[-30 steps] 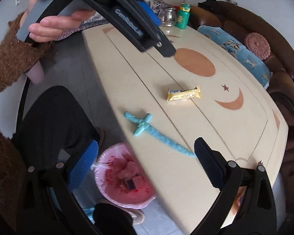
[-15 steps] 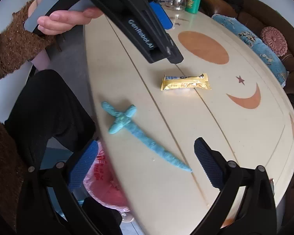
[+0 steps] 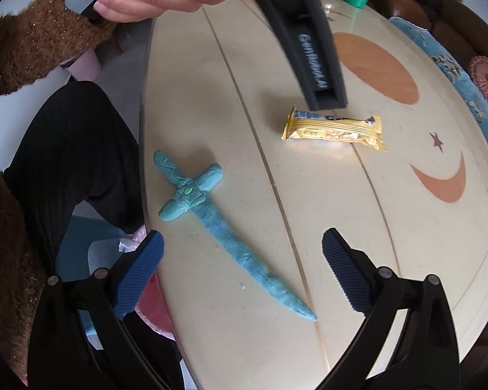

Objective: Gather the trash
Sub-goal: 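Lower the left tool to the yellow snack bar while the right tool approaches the teal sword toy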

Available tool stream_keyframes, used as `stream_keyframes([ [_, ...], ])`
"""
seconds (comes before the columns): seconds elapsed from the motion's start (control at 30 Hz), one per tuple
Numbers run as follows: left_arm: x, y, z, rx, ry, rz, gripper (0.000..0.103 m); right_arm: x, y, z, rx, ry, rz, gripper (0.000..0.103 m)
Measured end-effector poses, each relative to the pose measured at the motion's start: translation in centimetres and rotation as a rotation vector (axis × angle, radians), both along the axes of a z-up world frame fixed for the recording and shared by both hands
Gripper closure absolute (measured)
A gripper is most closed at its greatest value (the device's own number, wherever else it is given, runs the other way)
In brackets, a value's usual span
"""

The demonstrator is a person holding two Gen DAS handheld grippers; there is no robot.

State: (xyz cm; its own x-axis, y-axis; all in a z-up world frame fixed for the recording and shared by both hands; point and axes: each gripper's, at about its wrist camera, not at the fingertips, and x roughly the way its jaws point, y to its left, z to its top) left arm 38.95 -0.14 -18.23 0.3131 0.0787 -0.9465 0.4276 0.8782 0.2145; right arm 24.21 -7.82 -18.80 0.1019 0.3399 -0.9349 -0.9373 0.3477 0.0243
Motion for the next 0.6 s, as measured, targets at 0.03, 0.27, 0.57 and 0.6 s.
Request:
stream_keyframes([
  [0.03,0.1,0.0,-0.1,0.000,0.000,-0.001,0.031,0.0,0.1,-0.1,-0.004,0.004,0.006,0.007],
  [0.27,1.1,-0.6,-1.9,0.028,0.041,-0.019,0.031,-0.2,0.9,-1.5,-0.049,0.037,0.077,0.010],
  [0.57,2.1,-0.9,-3.3,0.043,0.057,-0.022,0.031,-0.2,1.5,-3.0,-0.103,0.047,0.124,0.034],
  [0.6,2.2,-0.9,-3.5,0.045,0.059,-0.023,0.031,-0.1,1.5,-3.0,-0.103,0.045,0.124,0.034],
])
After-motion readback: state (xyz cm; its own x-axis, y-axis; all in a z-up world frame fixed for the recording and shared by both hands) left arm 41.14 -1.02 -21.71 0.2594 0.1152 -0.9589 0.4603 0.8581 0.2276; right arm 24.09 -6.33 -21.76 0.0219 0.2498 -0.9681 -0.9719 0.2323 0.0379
